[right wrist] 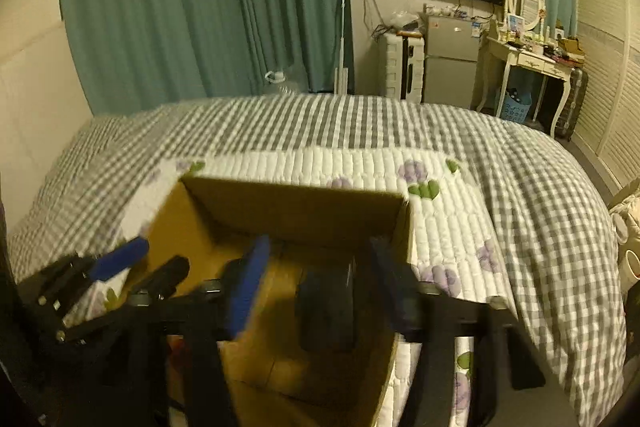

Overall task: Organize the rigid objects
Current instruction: 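Carry both items over the box and open both grippers to drop them, then grasp the small white charger with left while right grasps the large white charger, then lower both chargers into the box and open both grippers, then grasp the white cylindrical device with left while right grasps the pink card case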

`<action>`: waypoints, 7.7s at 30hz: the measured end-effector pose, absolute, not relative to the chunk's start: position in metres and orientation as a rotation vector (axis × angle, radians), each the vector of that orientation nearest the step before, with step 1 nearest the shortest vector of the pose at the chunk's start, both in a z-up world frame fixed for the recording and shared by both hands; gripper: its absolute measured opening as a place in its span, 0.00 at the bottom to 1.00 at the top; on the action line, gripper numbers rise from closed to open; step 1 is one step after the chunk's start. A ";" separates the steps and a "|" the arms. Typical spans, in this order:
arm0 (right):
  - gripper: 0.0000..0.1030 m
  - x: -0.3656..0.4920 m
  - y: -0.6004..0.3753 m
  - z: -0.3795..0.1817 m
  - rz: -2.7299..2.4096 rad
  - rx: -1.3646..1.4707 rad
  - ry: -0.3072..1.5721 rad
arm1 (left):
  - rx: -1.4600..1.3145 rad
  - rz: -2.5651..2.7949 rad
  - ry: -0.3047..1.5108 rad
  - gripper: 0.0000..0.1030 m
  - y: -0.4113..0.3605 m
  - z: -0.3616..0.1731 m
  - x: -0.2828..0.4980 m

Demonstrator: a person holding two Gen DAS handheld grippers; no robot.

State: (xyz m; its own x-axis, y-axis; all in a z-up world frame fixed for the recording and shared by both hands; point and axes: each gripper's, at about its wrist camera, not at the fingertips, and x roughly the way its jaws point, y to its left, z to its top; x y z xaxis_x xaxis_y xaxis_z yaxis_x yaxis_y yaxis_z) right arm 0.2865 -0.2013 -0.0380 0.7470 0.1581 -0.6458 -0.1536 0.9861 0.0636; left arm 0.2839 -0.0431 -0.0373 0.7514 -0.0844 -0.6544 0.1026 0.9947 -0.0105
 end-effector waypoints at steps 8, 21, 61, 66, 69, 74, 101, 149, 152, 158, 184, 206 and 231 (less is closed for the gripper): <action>0.60 0.230 -0.204 0.021 0.146 -0.057 0.656 | 0.040 -0.102 0.646 0.64 -0.042 0.021 0.232; 1.00 0.087 -0.235 0.043 0.032 -0.036 0.679 | -0.013 -0.096 0.608 1.00 -0.029 0.055 0.118; 1.00 0.069 -0.170 -0.138 0.206 -0.186 0.974 | 0.039 -0.057 0.941 0.41 0.027 -0.112 0.100; 1.00 0.086 -0.132 -0.153 0.309 -0.223 0.993 | 0.047 -0.049 0.946 0.41 0.036 -0.116 0.102; 0.96 0.101 -0.120 -0.177 0.312 -0.250 1.051 | 0.049 -0.058 0.963 0.41 0.036 -0.119 0.105; 0.87 0.125 -0.114 -0.199 0.312 -0.203 1.101 | 0.013 -0.065 0.978 0.41 0.040 -0.124 0.113; 0.65 0.107 -0.164 -0.022 0.252 -0.170 0.817 | 0.089 -0.126 0.808 0.41 -0.016 0.008 0.119; 0.69 0.276 -0.149 -0.099 0.249 -0.144 0.902 | 0.103 -0.142 0.798 0.62 0.014 -0.042 0.245; 0.76 0.270 -0.150 -0.086 0.228 -0.143 0.877 | 0.098 -0.135 0.797 0.62 0.020 -0.040 0.237; 0.84 0.232 -0.166 -0.037 0.182 -0.177 0.831 | 0.079 -0.136 0.761 0.91 0.019 -0.021 0.210; 0.99 0.133 -0.230 -0.130 0.012 -0.089 0.961 | 0.245 -0.260 0.858 1.00 -0.057 -0.135 0.147; 0.99 0.143 -0.221 -0.160 0.102 -0.022 1.028 | 0.101 -0.197 0.947 0.59 -0.034 -0.119 0.143; 0.69 0.156 -0.204 -0.190 0.152 0.007 1.059 | 0.072 -0.114 0.967 0.59 -0.019 -0.118 0.155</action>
State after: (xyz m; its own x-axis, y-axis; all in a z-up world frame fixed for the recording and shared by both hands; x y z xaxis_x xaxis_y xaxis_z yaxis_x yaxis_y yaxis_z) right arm 0.1557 -0.2041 -0.1900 0.4805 0.1277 -0.8677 -0.1208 0.9896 0.0787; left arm 0.1552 -0.0188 -0.1185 0.5623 -0.0642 -0.8244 0.1288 0.9916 0.0106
